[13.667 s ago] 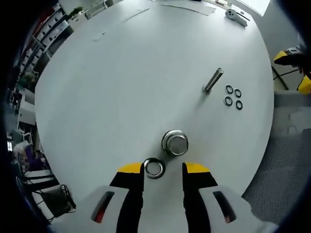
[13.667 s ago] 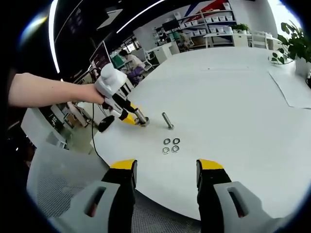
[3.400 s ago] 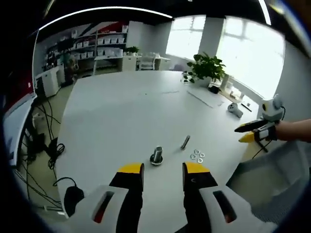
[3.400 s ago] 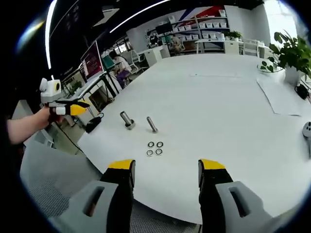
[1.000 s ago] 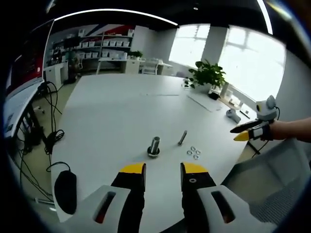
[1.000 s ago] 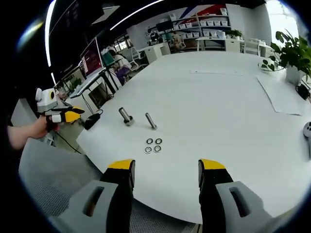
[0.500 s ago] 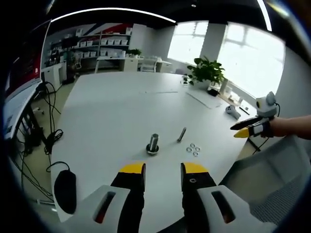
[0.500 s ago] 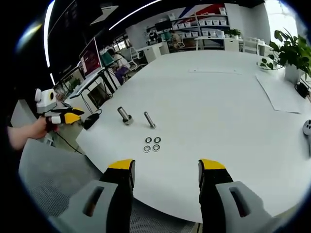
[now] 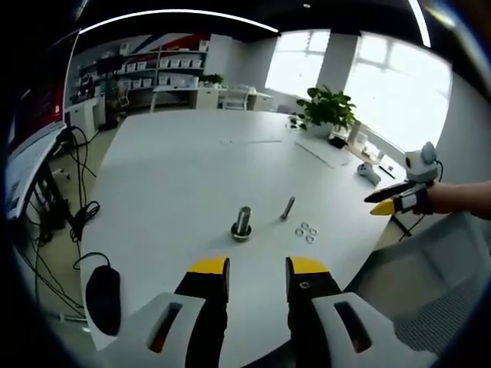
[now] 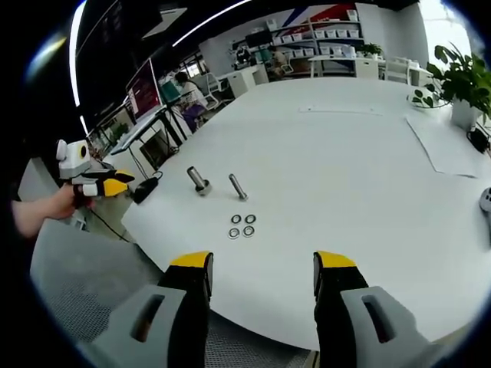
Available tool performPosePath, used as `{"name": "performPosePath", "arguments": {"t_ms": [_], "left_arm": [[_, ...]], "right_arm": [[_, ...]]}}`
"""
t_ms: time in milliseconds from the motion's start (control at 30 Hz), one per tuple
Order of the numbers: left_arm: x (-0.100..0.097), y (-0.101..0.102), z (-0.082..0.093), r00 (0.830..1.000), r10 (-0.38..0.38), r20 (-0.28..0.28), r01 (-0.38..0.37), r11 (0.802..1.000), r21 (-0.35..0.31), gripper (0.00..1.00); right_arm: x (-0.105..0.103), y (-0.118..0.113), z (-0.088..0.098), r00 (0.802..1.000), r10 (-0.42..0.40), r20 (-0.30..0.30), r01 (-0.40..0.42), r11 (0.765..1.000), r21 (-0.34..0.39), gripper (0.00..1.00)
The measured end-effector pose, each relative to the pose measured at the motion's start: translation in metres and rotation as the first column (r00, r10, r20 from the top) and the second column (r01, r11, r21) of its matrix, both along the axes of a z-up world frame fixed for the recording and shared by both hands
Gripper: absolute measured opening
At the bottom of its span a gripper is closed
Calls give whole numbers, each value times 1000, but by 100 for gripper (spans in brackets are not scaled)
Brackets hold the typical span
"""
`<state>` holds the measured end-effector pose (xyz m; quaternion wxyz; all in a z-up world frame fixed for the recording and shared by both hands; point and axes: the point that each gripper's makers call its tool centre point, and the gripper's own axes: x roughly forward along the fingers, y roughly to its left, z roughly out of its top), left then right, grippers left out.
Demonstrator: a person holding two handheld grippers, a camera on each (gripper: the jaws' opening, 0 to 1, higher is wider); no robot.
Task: Place the washer onto the threaded stud by aligning its center hole with the stud, sliding it down to the base, and recovering from edge contact or off-axis alignment until the washer reaches the visible bottom stop.
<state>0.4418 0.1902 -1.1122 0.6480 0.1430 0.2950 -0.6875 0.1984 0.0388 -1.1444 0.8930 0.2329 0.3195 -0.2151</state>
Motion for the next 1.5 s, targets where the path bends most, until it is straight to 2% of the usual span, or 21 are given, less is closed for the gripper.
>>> {"name": "performPosePath", "arguments": {"t_ms": [867,1167,1367,1500], "left_arm": [[-5,5,-9,1000,-16,-9,17,999,49,29],[-15,11,-26,998,-49,-26,51,992,114,29],[-24,16,-28,996,-78,-34,82,985,151,29],[-27,19,-32,994,-97,-42,103,980,173,29]], "right_arm": [[2,3,-5,999,21,-24,-20,1000,8,56],[0,1,-3,1000,6,-24,-6,1000,4,56],[0,3,0,1000,3,-22,-3,1000,3,56],[0,3,-3,1000,9,-28,-8,1000,6,56]]}}
